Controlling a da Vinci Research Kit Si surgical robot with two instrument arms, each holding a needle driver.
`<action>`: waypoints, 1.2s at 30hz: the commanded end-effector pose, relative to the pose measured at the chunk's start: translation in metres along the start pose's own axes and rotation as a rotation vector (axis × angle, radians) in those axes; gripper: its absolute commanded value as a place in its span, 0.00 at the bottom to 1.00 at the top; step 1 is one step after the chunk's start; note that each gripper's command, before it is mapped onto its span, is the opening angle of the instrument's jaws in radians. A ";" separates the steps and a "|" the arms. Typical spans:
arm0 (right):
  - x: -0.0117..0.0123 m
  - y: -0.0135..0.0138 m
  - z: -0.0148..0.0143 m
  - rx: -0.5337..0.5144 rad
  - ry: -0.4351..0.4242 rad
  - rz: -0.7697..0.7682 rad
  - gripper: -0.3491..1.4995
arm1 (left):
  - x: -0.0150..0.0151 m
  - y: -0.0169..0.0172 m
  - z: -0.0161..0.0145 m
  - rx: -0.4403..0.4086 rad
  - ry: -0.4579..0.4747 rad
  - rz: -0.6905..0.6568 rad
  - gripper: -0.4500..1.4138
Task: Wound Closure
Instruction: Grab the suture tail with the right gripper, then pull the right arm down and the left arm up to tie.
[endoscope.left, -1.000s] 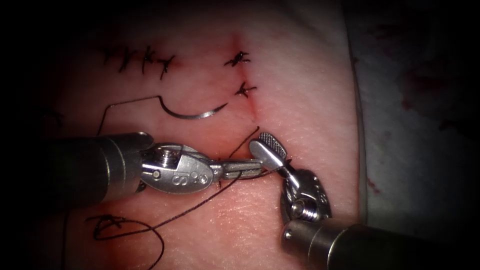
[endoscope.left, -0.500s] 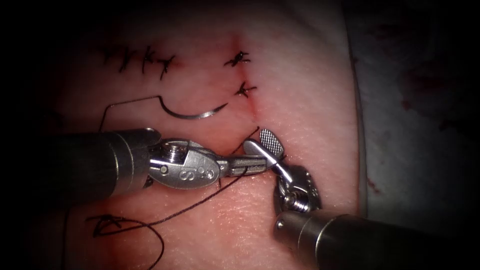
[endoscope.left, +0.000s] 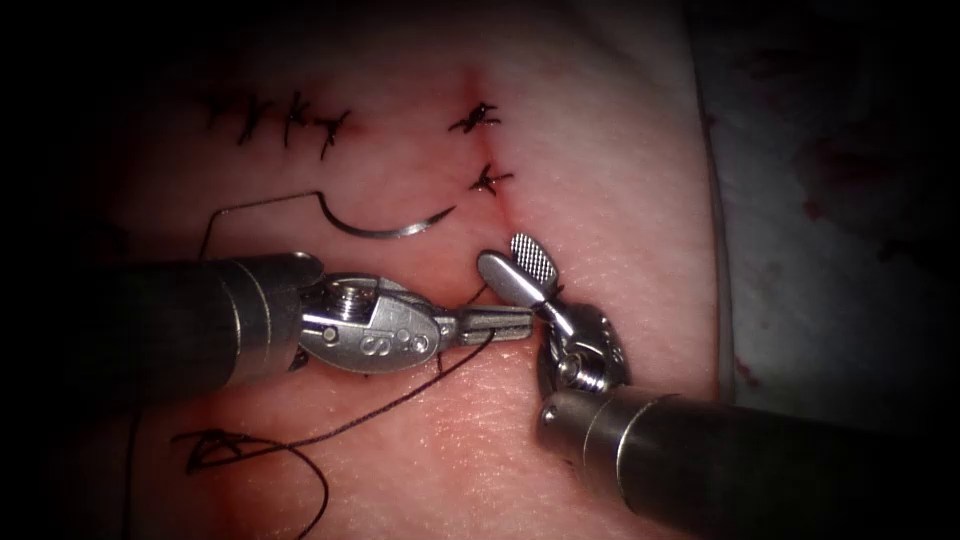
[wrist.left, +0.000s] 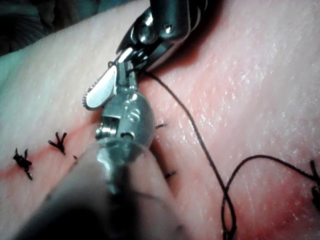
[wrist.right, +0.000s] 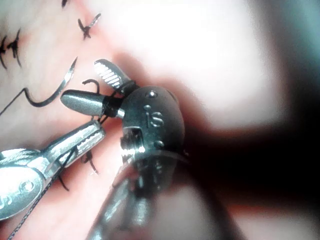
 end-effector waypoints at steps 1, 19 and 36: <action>-0.0011 -0.0003 0.0004 -0.007 -0.045 -0.018 0.00 | -0.0003 -0.0001 0.0006 0.001 0.002 0.003 0.00; -0.0030 -0.0030 -0.0041 0.051 -0.053 -0.194 0.00 | -0.0029 -0.0069 -0.0060 0.036 -0.030 -0.077 0.00; -0.0055 -0.0043 -0.0077 0.103 -0.062 -0.259 0.00 | -0.0111 -0.0138 -0.0026 0.084 -0.099 -0.101 0.00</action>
